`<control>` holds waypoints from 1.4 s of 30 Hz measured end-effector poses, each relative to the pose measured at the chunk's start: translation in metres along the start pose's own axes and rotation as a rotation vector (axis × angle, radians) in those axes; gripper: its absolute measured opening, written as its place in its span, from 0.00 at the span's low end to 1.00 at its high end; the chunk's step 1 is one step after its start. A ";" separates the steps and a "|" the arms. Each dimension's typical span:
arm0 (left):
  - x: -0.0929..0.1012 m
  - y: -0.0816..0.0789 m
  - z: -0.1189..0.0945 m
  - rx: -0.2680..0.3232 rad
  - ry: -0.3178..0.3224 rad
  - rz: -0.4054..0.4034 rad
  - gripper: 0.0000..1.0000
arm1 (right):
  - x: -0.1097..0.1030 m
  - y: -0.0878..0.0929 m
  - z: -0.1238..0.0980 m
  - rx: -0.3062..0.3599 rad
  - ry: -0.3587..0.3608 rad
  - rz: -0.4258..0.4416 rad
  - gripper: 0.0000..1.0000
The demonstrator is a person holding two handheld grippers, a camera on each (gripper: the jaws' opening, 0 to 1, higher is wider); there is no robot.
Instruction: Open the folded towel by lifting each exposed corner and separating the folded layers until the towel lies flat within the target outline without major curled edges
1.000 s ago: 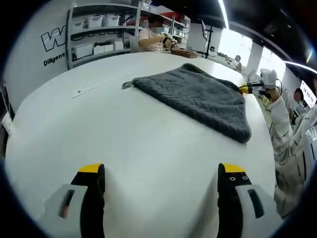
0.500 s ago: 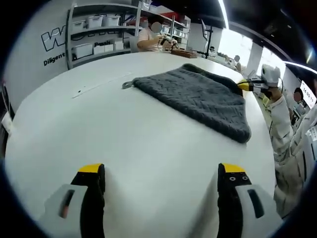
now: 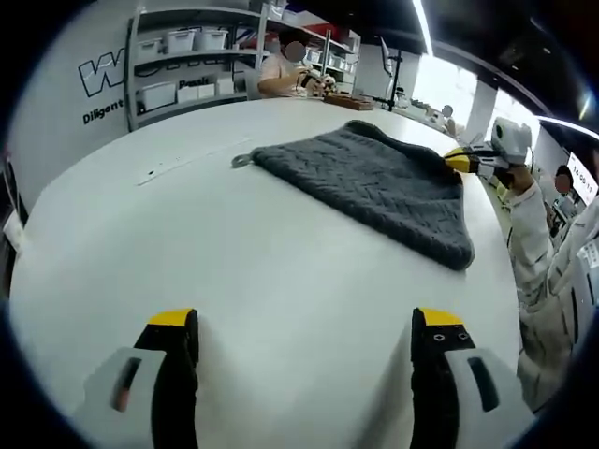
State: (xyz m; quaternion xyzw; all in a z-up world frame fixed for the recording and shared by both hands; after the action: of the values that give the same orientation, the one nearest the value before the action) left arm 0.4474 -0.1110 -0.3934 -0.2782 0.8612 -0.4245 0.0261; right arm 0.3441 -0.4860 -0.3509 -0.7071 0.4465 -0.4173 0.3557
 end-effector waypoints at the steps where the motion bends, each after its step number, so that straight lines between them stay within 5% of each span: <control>1: 0.000 0.000 0.000 0.000 0.000 0.000 0.93 | -0.002 -0.002 0.001 0.008 -0.007 -0.004 0.00; 7: 0.000 0.000 0.000 -0.002 0.001 0.001 0.93 | -0.024 -0.021 0.002 0.098 -0.127 0.009 0.00; 15: -0.001 -0.001 0.000 0.000 0.001 0.000 0.93 | -0.022 -0.017 0.009 0.056 -0.095 -0.027 0.00; 23: -0.001 -0.001 0.001 -0.003 0.001 0.002 0.93 | -0.010 -0.020 -0.001 0.096 -0.054 0.027 0.00; 35: -0.001 0.000 0.002 -0.009 0.001 0.001 0.93 | 0.023 -0.002 -0.020 0.025 0.099 0.161 0.63; 42: -0.001 0.001 0.003 -0.013 0.001 0.000 0.93 | 0.028 0.018 -0.018 -0.042 0.141 0.226 0.81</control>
State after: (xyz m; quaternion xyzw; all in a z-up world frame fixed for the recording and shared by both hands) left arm 0.4481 -0.1124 -0.3963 -0.2780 0.8641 -0.4188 0.0238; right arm 0.3287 -0.5206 -0.3518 -0.6285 0.5560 -0.4136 0.3533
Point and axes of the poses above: the point that each gripper's makers call its tool centre point, and the gripper's own axes: z roughly forward along the fingers, x roughly to its right, y roughly out of its underside, the point moved 6 cm from there along -z, roughly backward along the fingers, and after that the axes turned 7 degrees about y, right-handed, at the moved point
